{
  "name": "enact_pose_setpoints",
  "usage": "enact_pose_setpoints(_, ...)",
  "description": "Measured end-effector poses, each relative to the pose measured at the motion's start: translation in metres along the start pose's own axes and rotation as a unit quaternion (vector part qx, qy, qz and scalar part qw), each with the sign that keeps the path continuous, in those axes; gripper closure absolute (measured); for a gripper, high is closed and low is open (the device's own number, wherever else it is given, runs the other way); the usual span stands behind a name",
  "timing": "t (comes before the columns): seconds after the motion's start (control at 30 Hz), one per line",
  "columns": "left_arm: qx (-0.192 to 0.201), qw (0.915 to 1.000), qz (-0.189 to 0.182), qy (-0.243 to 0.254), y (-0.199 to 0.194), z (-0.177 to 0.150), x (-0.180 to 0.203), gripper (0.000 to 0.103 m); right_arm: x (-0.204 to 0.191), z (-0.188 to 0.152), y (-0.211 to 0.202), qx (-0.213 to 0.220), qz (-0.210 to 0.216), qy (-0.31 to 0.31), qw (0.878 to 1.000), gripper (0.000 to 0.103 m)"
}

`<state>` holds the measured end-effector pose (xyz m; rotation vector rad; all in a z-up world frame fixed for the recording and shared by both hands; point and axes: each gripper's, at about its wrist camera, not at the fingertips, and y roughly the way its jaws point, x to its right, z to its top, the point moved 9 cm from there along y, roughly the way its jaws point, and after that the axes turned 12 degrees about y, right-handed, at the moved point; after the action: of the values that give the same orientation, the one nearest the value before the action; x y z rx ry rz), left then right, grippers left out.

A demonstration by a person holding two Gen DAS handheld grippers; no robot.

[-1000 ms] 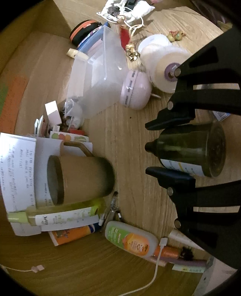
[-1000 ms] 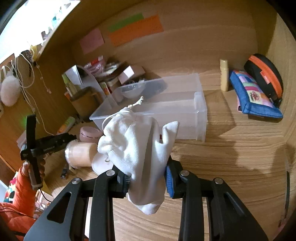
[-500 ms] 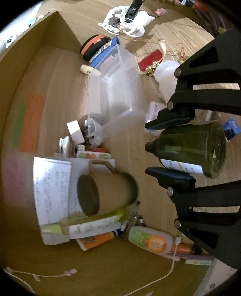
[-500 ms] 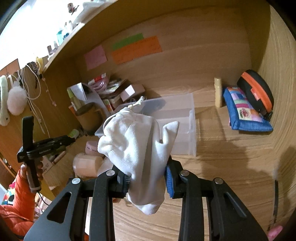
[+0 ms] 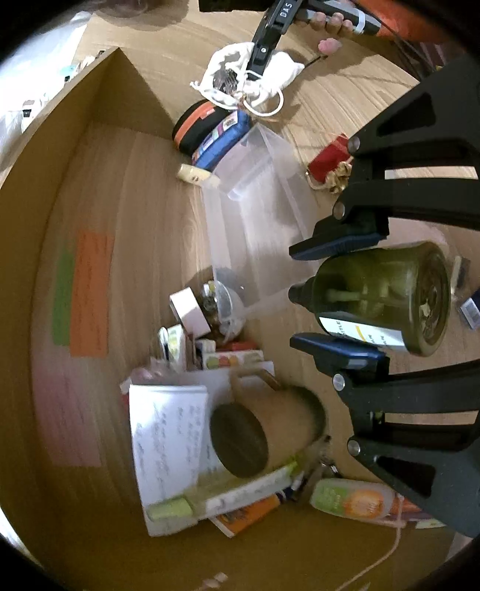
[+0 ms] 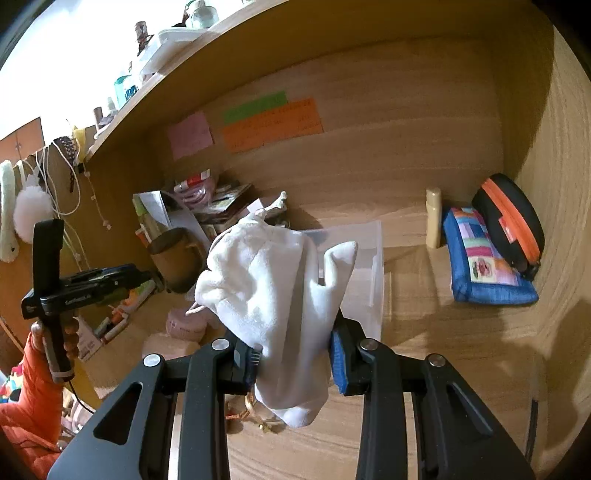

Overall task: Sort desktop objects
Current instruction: 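Lift both held items and carry them toward the clear plastic box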

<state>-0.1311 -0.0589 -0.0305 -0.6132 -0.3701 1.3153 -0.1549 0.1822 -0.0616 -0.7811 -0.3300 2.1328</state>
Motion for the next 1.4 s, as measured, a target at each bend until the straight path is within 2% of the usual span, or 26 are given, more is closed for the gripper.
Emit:
enact_pose_setpoints(0.43,0.001,0.9992,-0.03,0.025,0.024,0.039,0.016,0.063,-0.006,0.022,0.022,-0.004,0.008,-0.01,1.0,0.075)
enact_pose_setpoints(0.93,-0.016,0.9957,-0.074,0.053,0.072,0.072,0.04,0.063,-0.005,0.039,0.066,-0.029,-0.01,-0.033,0.999,0.075)
enact_pose_setpoints(1.4,-0.061,0.9922,-0.087,0.065,0.131,0.071,0.046,0.063,-0.007,0.035,0.118,-0.074,-0.026,-0.059,0.995,0.075)
